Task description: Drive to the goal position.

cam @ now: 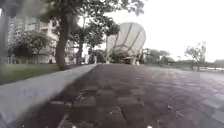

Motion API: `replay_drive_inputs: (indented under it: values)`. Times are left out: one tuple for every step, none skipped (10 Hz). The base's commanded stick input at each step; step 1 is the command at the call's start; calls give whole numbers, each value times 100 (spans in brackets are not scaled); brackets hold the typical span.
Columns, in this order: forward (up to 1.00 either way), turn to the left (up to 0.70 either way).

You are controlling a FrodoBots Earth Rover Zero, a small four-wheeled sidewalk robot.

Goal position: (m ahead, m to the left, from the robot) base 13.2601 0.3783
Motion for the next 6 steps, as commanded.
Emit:
replay_drive_inputs:
  values:
    - [85, 0]
    - [85, 0]
    - [85, 0]
    - [85, 0]
    - [85, 0]
    - [85, 0]
